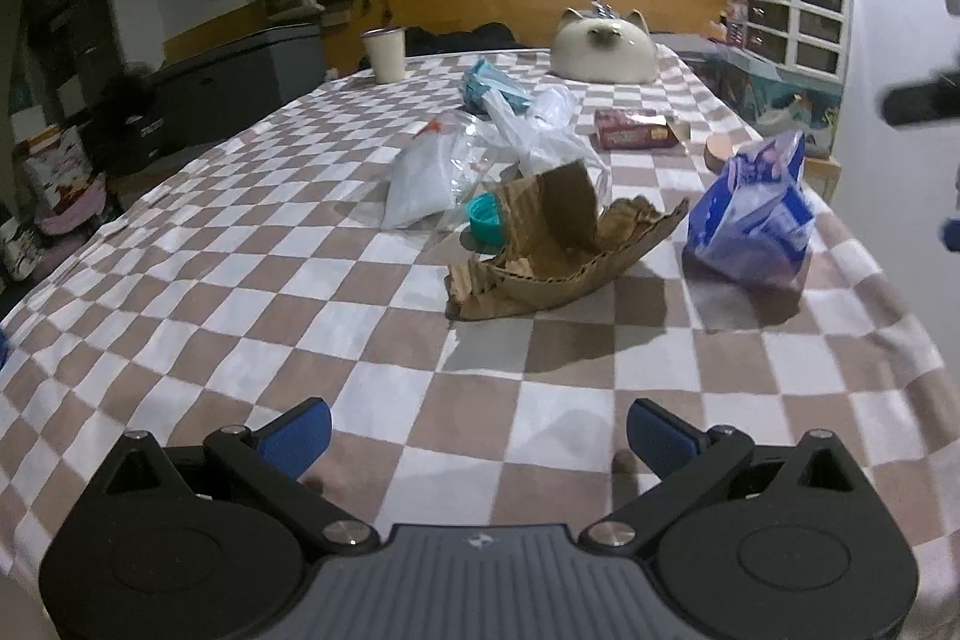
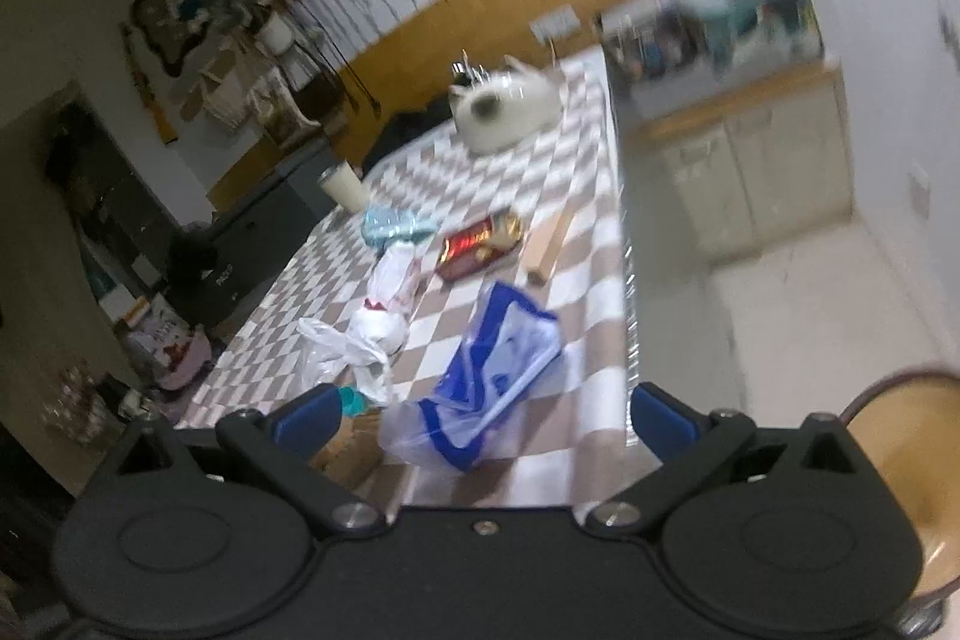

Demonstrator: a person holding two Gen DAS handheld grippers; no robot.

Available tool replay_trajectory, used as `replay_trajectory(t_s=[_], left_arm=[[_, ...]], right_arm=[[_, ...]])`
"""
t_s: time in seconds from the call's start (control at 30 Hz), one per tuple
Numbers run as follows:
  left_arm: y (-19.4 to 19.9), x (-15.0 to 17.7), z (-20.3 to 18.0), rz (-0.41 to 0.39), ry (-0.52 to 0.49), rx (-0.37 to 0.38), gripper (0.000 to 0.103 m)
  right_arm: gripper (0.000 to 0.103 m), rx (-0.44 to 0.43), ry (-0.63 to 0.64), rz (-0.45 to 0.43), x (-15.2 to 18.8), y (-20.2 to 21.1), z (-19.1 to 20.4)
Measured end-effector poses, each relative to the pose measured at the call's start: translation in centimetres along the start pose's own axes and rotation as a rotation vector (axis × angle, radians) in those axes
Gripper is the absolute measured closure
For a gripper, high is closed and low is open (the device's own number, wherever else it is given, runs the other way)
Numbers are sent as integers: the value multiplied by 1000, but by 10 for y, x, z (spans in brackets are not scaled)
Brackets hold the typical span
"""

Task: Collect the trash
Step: 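Grasp the torn cardboard box with the left gripper while the right grasps the blue-white bag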

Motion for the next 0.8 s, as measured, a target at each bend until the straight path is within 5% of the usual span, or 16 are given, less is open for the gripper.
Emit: replay_trajectory(t_s=[0.2, 0.37, 0.8], left_arm=[[-13, 3, 6, -43, -65, 88, 0], [-29, 2, 26, -29, -9, 228, 0], [-64, -37, 23, -86, -163, 365, 0]], right_arm=[[10, 14, -176, 92, 11, -50, -3], [23, 1, -254, 108, 19, -72, -7], [43, -14, -209, 93, 22, -93, -8]])
Point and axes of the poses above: each gripper's, at about its wrist camera, not at the fingertips, and y roughly against the way its jaws point, z to its left, x to its underside, the point moved 1 cm from there along -y, roughly the way its jaws point, and after that the axes turned 8 degrees about -z, right-handed, at the moved point
